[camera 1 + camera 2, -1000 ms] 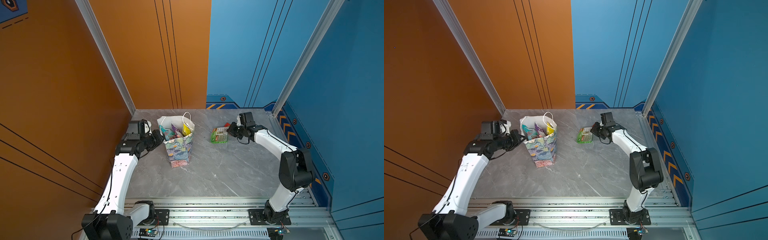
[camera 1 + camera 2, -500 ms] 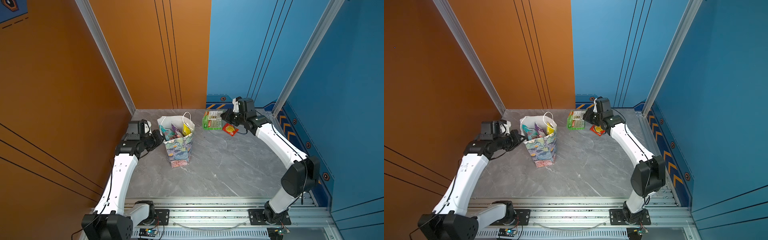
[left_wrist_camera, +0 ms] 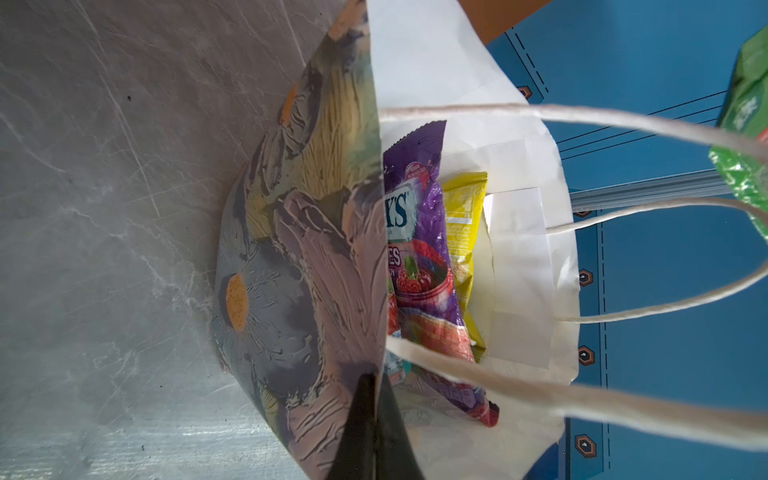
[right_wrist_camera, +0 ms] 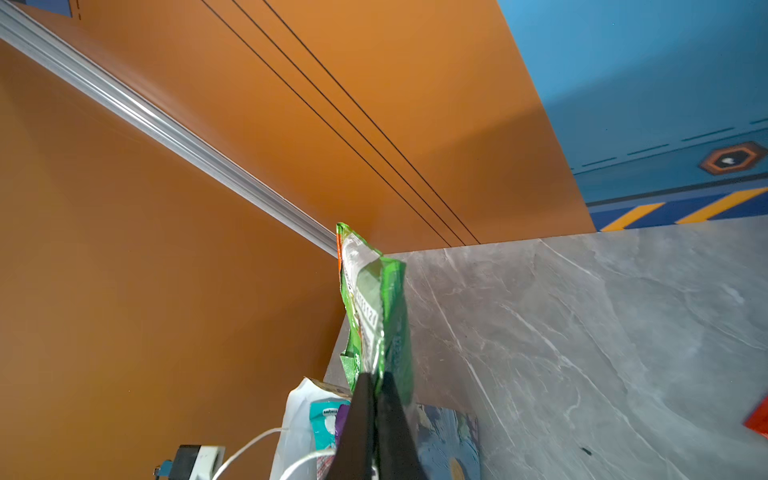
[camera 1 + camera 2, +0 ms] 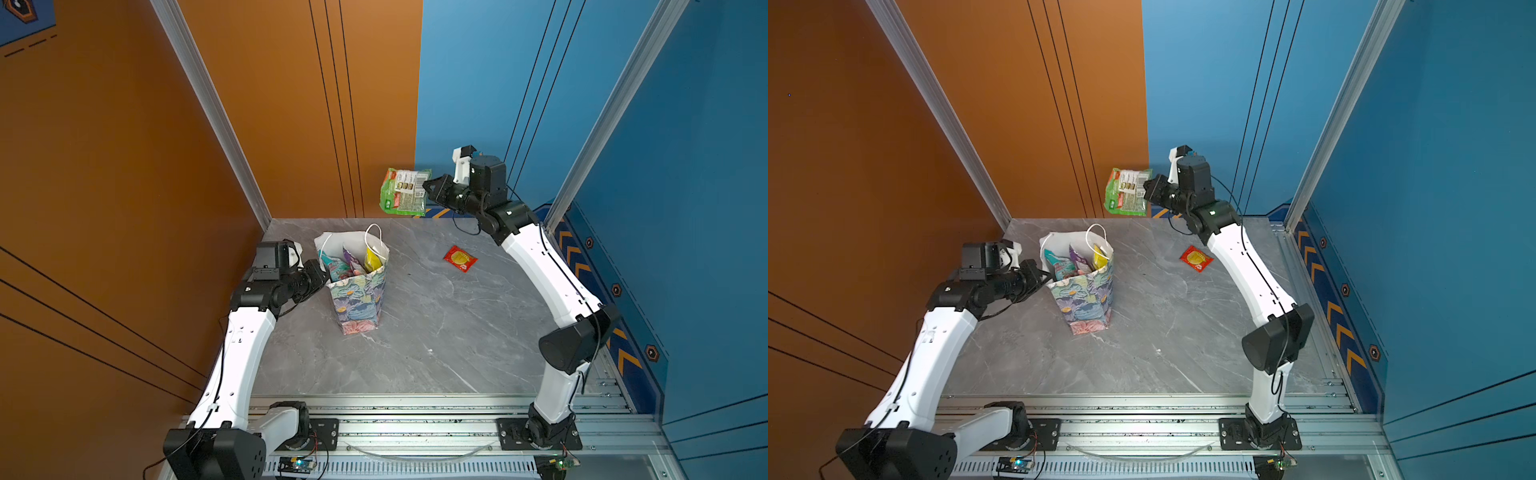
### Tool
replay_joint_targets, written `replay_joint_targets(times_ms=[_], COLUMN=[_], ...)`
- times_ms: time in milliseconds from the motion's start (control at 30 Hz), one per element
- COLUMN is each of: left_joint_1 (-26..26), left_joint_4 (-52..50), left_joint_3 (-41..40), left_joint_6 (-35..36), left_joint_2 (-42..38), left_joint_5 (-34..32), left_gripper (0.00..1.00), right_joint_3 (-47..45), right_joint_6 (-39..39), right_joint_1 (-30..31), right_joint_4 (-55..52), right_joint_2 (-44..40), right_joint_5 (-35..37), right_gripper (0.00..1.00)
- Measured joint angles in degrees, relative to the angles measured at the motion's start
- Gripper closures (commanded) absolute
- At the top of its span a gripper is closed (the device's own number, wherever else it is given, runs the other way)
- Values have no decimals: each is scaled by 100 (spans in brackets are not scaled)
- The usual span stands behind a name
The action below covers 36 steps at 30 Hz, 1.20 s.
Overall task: Place the snacks into the paper bag
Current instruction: Place the snack in the paper bag.
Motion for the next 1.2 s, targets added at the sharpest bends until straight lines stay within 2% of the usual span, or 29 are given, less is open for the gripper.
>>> replay_joint_targets(times_ms=[233,533,1033,1200], left_joint_1=[0,0,0,0], left_joint_4=[2,2,2,2], left_joint_3=[-2,-2,-4,-4], left_joint_6=[0,0,2,2], left_joint_2=[-4,-4,-4,-4], left_joint_5=[31,39,39,42], left_gripper=[100,100,100,100], right_joint_3=[1088,1915,1886,1016], right_joint_6=[-13,81,109,13], right_joint_1=[411,876,1569,1611], right_joint_4=[-247,-138,-162,-199], right_joint_2=[804,1408,1561,1128], right_joint_5=[-22,-4,439,605], right_gripper=[100,100,100,100])
